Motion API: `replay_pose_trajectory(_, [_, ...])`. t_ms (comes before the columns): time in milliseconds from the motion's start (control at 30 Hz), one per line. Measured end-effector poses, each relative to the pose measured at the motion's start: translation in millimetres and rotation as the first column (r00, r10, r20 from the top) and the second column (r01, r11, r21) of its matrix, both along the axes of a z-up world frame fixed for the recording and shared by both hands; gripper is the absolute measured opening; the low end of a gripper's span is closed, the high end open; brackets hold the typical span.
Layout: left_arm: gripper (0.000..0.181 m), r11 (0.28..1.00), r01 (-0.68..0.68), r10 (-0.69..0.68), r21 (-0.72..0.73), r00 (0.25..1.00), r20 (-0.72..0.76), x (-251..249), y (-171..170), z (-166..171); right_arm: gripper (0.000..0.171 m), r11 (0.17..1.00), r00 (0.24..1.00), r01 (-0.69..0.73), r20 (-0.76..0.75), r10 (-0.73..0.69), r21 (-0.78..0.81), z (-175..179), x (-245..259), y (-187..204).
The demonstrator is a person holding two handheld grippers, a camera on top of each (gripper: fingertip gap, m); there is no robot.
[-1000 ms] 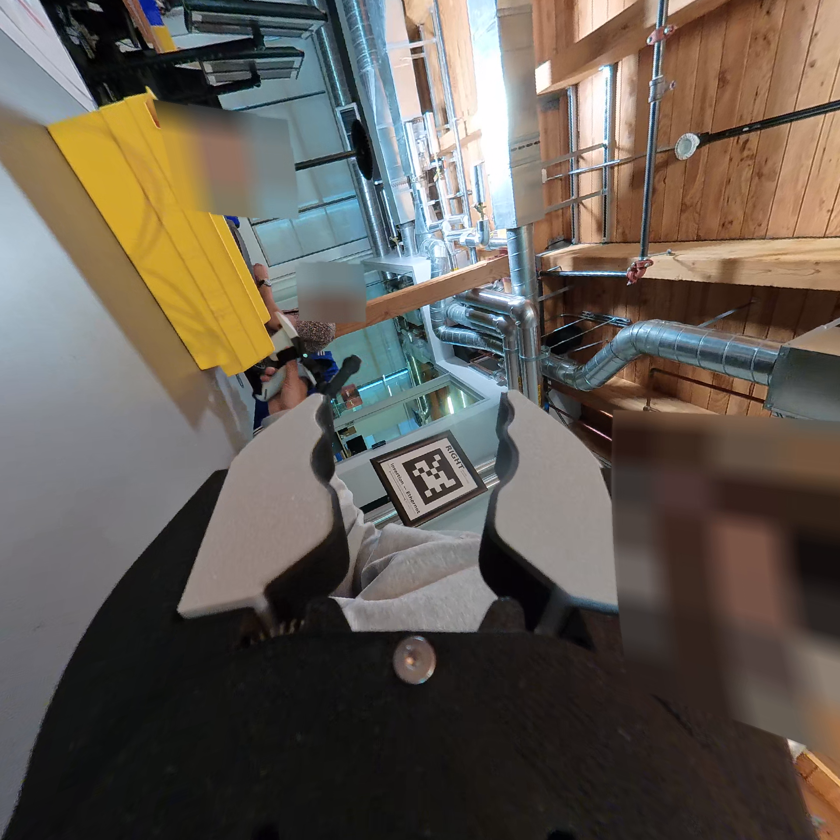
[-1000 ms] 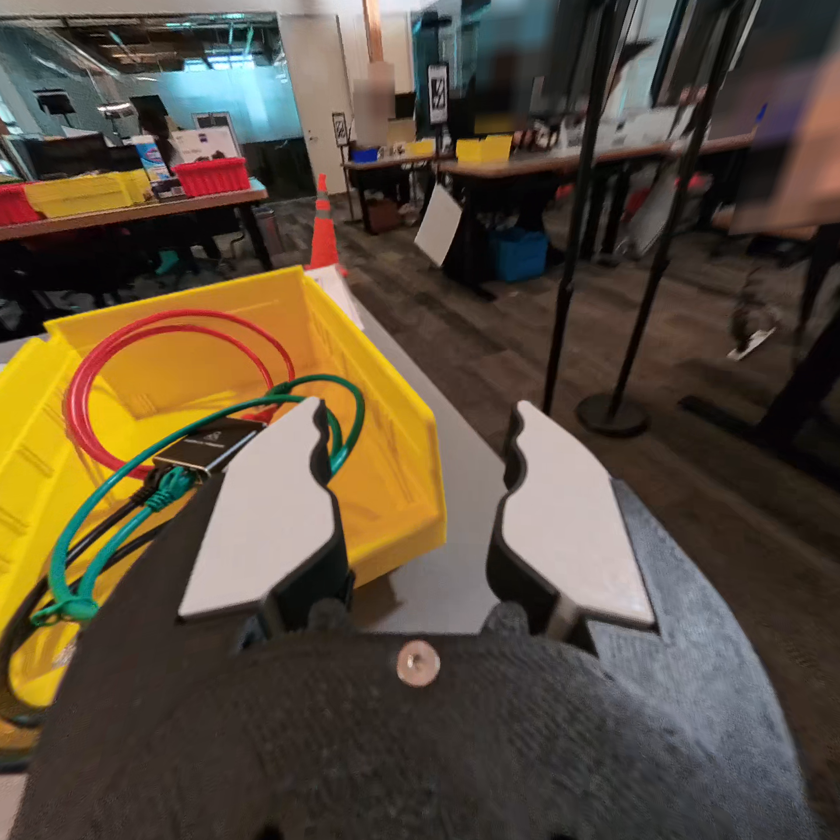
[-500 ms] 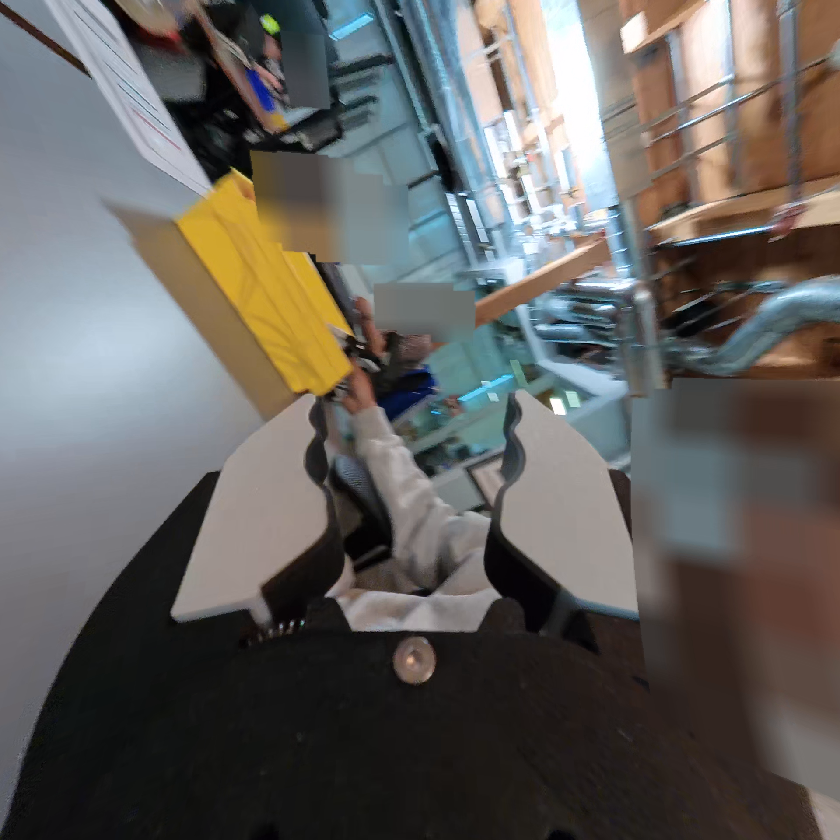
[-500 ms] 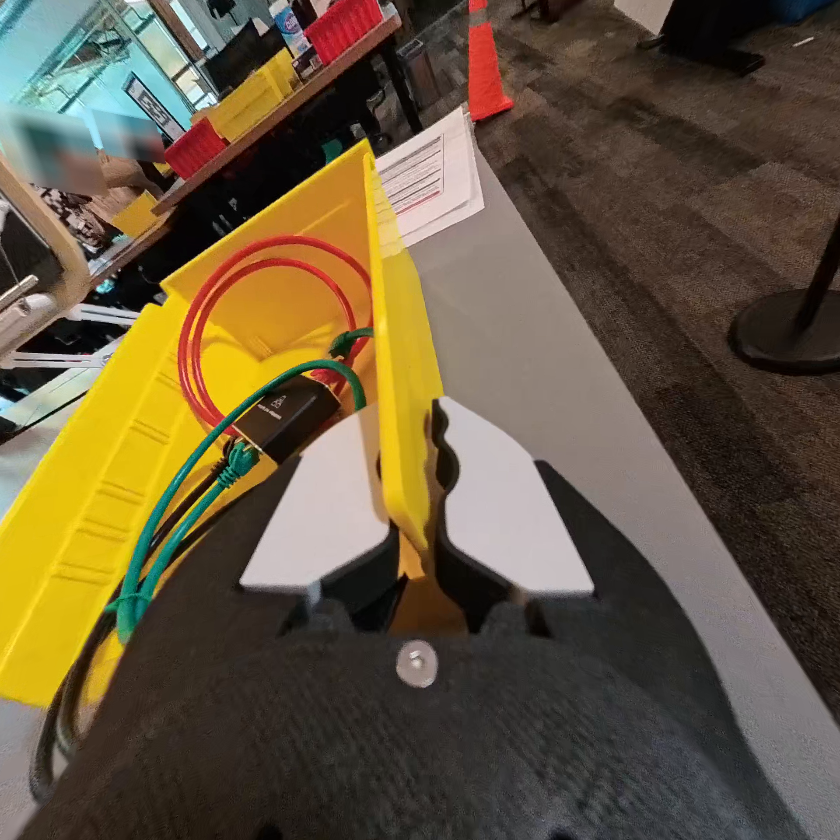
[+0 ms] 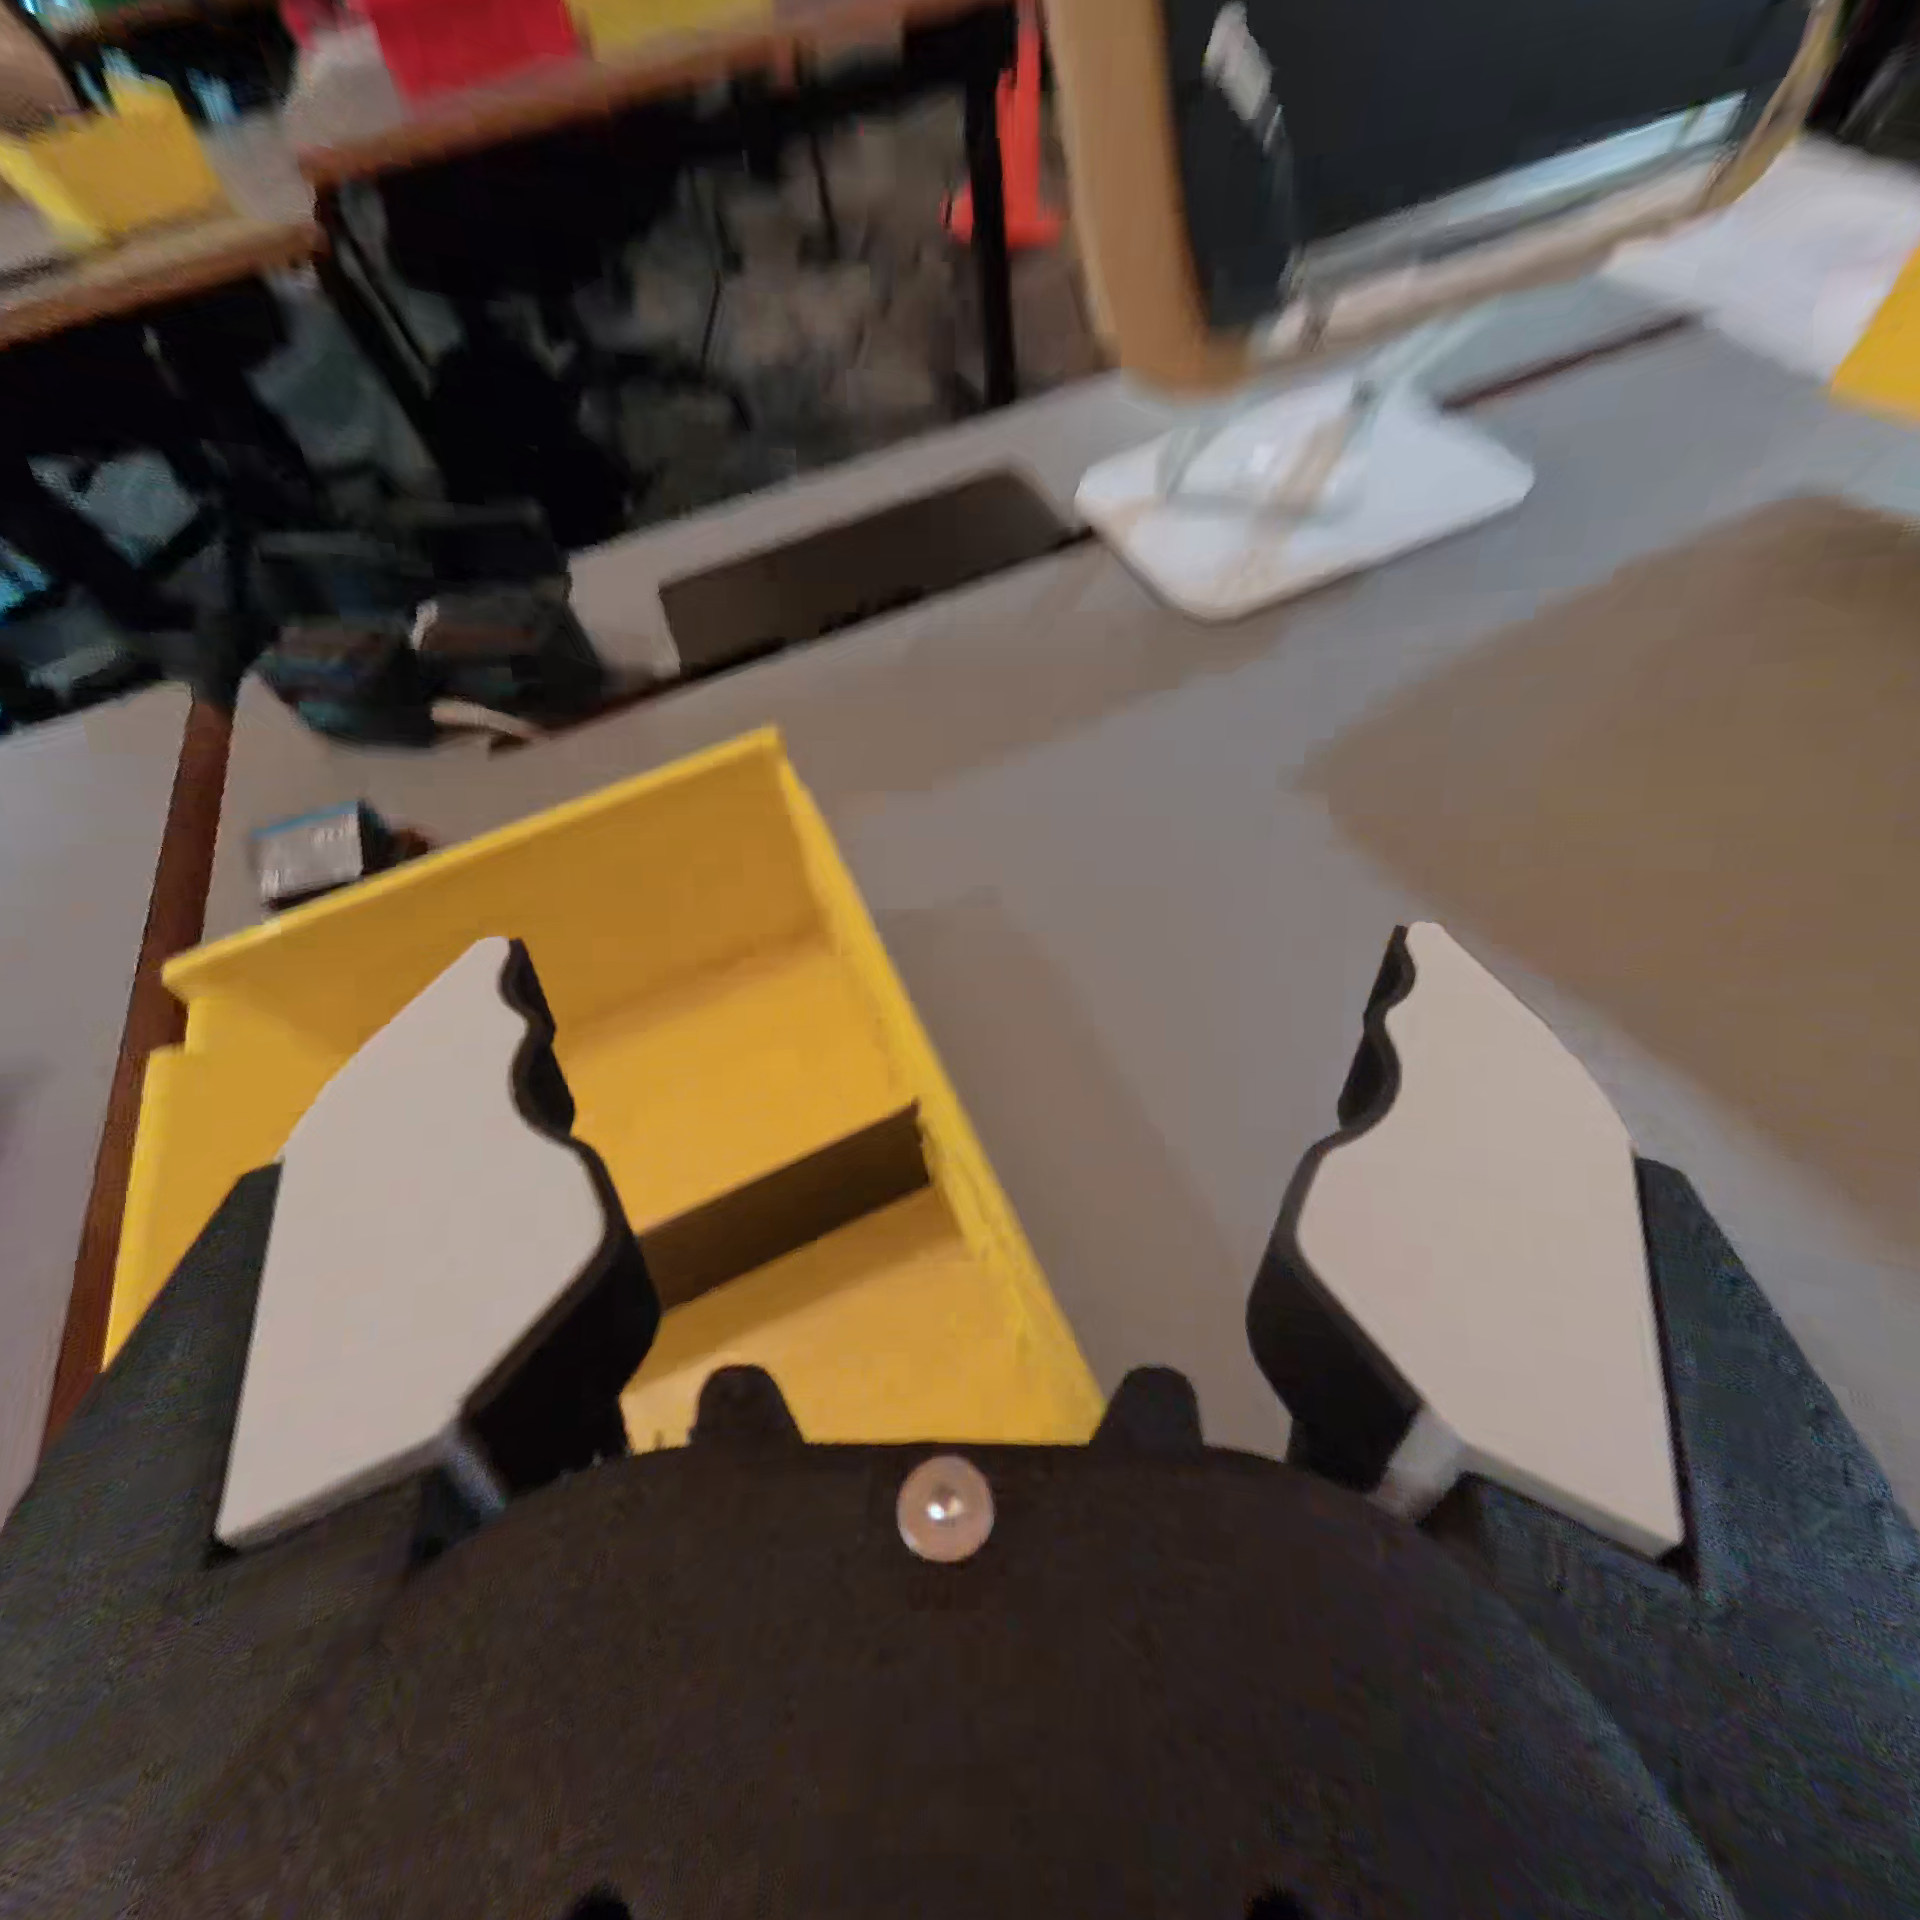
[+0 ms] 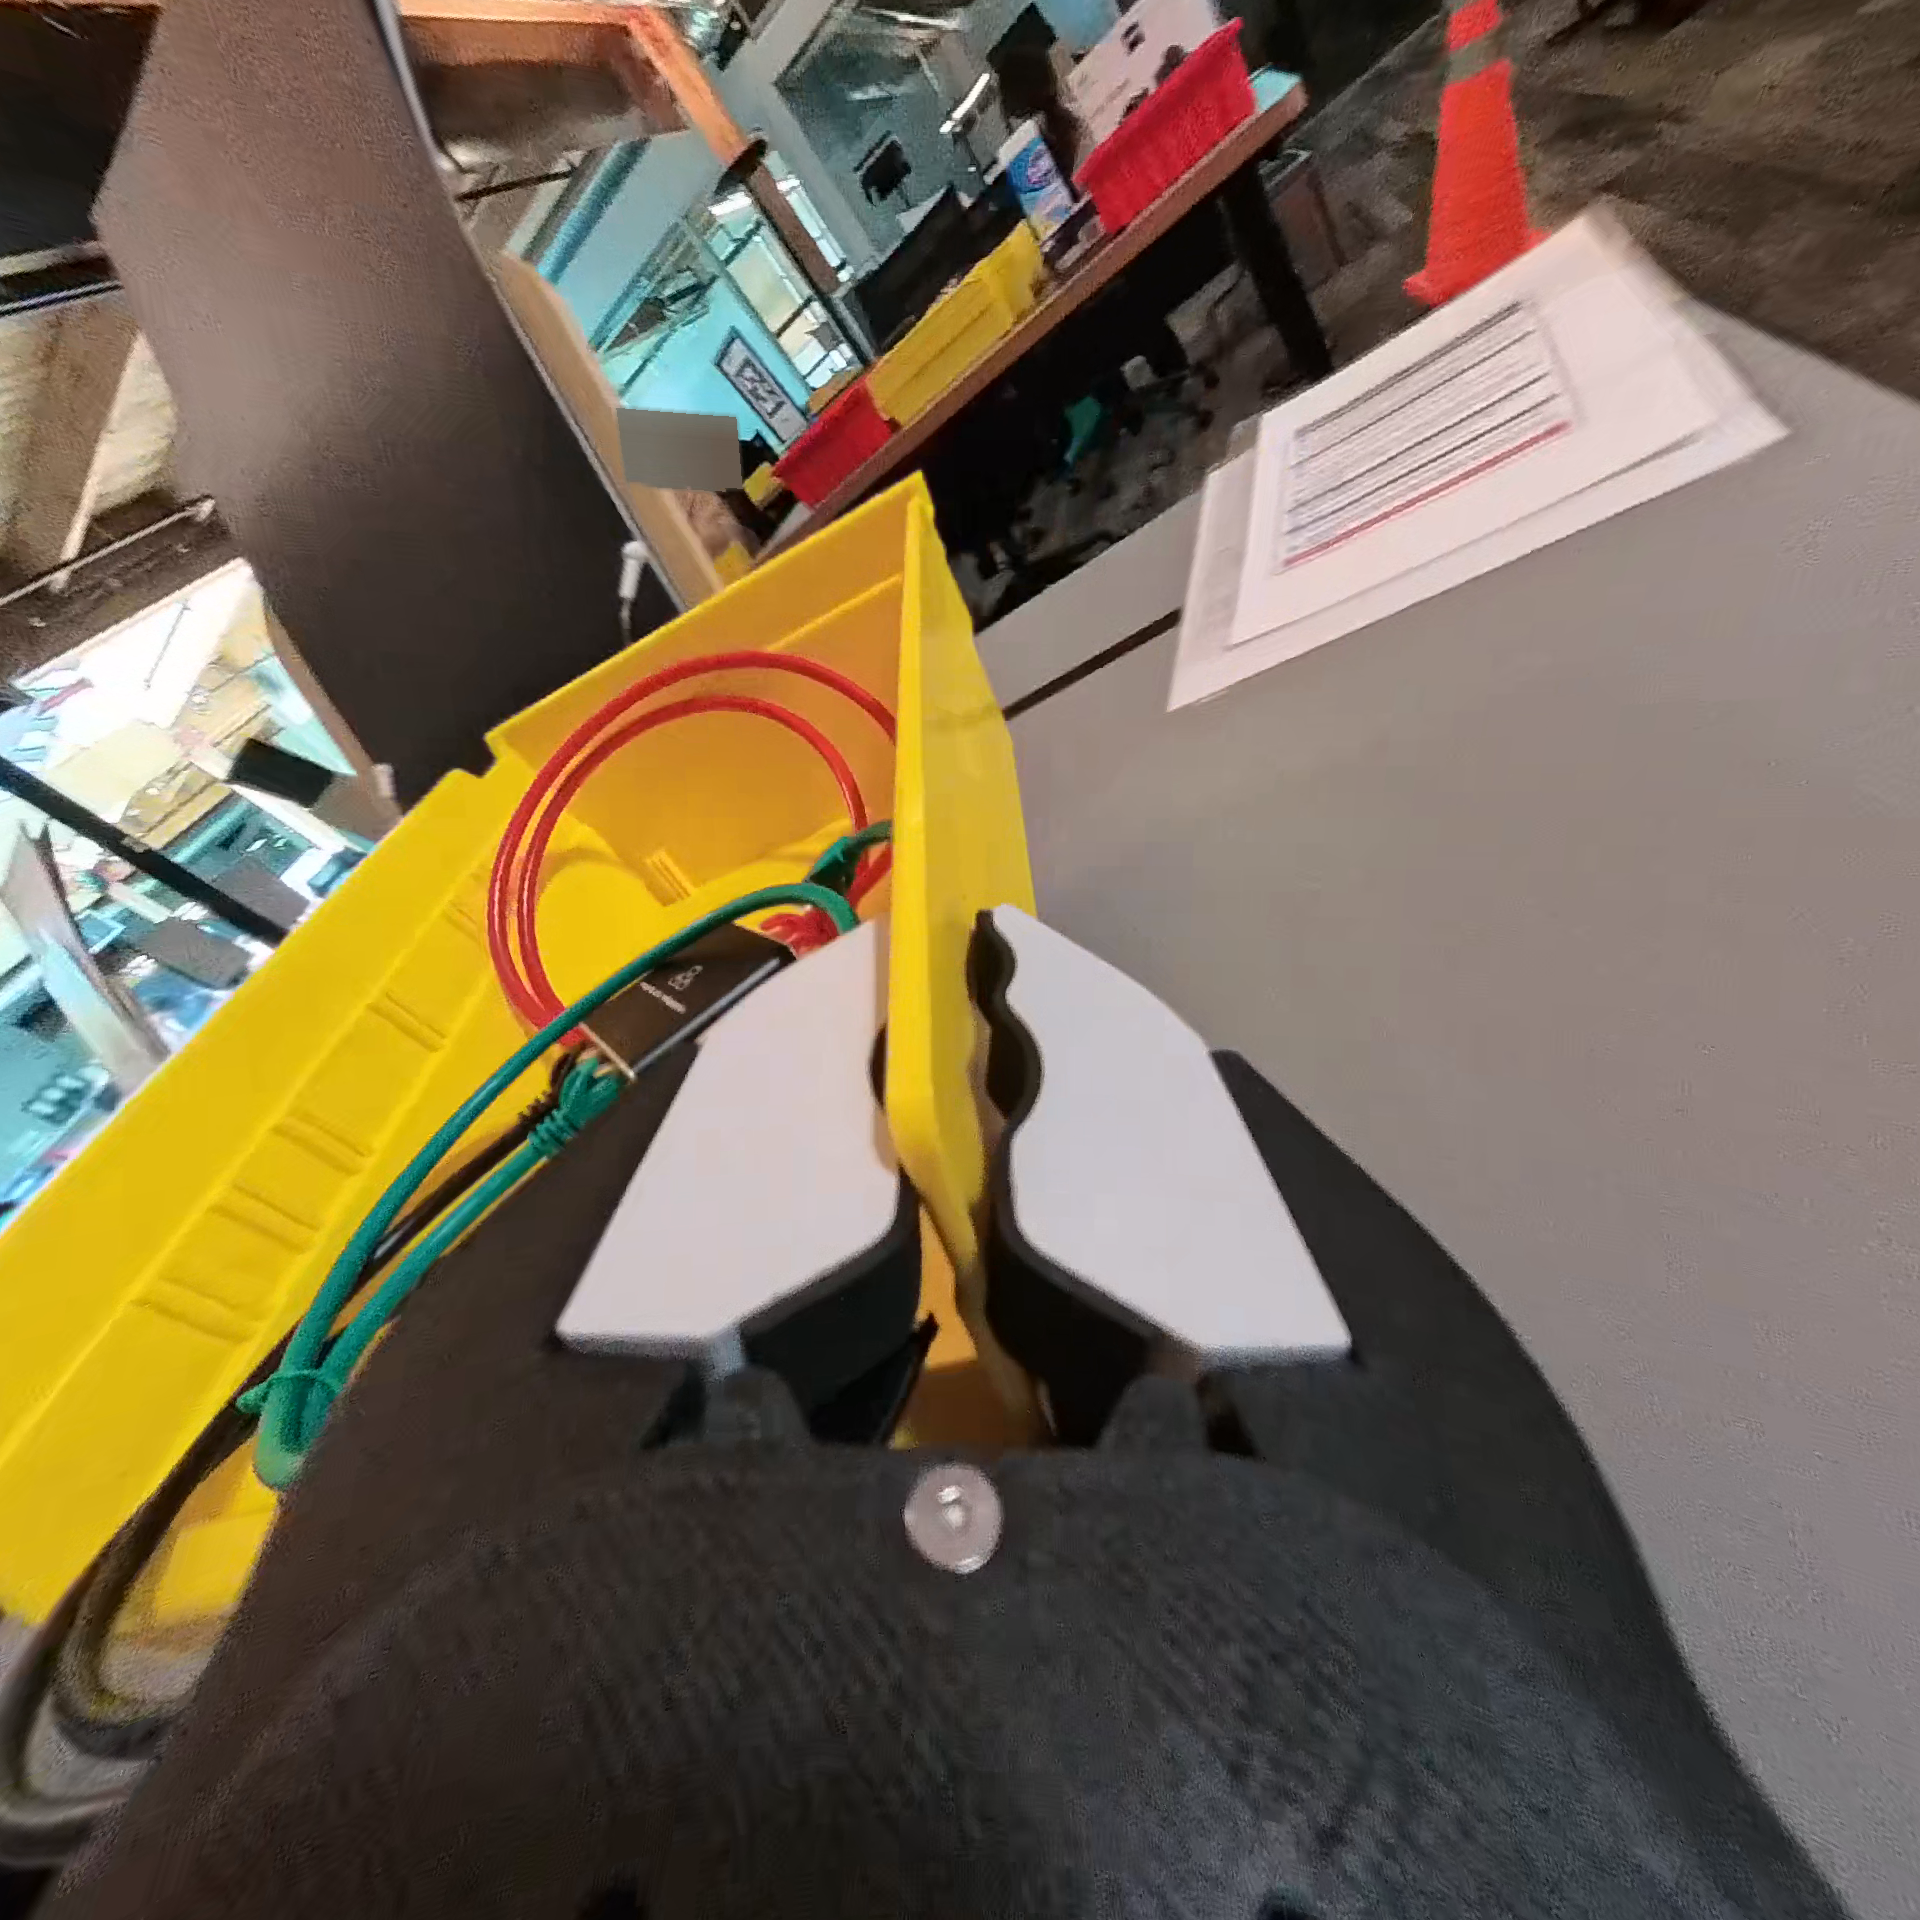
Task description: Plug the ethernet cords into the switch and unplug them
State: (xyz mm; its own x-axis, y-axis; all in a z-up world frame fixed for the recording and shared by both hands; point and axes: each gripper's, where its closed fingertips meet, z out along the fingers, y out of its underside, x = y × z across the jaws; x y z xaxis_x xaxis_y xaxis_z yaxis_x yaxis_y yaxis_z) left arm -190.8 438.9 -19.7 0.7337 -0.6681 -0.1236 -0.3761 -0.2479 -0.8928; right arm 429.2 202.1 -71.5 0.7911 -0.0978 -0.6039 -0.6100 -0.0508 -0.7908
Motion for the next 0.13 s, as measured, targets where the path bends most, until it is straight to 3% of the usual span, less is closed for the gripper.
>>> replay_pose_trajectory(133, [0.144,0.962,0.016,-0.053,-0.271,0.990,-0.130,2.9,-9.0,-64.4,0.007,0.994,0.993,-0.109,-0.049,0.109,0.003,-4.0,-44.8,21.2])
